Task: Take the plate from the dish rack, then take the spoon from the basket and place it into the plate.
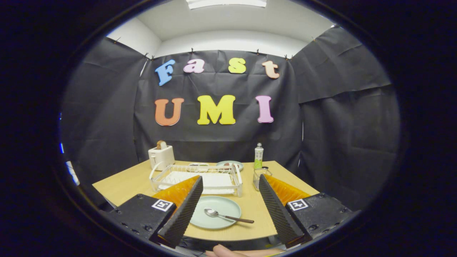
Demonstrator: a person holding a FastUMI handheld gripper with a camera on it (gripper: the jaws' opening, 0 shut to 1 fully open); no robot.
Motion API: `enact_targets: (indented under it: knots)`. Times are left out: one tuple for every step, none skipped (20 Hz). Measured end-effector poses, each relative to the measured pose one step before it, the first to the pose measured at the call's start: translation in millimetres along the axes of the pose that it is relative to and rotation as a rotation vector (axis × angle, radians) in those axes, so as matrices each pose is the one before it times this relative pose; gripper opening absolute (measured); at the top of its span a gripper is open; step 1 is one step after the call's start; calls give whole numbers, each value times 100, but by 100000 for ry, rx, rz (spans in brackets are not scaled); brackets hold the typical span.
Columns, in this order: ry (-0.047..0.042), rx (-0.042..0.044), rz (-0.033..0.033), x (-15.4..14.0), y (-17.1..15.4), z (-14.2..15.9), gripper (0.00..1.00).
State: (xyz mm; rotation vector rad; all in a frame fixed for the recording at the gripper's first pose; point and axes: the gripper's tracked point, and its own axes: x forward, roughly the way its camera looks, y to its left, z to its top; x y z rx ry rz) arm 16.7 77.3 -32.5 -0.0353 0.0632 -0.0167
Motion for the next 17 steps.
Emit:
enact_targets:
  knots:
    - [278, -300, -229, 17, 73, -122, 100]
    - [131, -197, -113, -64, 15, -228, 100]
    - [63, 102, -419, 32, -111, -81, 100]
    - [137, 415, -210, -46, -36, -71, 100]
    - [329, 454, 187, -23, 60, -140, 100]
    - [-132, 537, 522, -20, 138, 11, 100]
    - [-178, 215, -16, -13, -46, 41, 100]
    - [119, -94, -260, 47, -138, -48, 100]
    - [301, -151, 130, 40, 78, -166, 100]
    - [116, -33, 87, -14, 27, -114, 100]
    - [1, -204, 5, -38, 14, -108, 100]
    - [100, -324, 5, -9, 76, 13, 100]
    - [93, -225, 65, 7, 21, -137, 100]
    - [-129, -145, 179, -14, 19, 23, 100]
    - [-378, -134, 153, -59, 53, 84, 100]
    - [-260, -34, -227, -14, -20, 82, 100]
    - [-103, 89, -102, -82, -143, -72, 100]
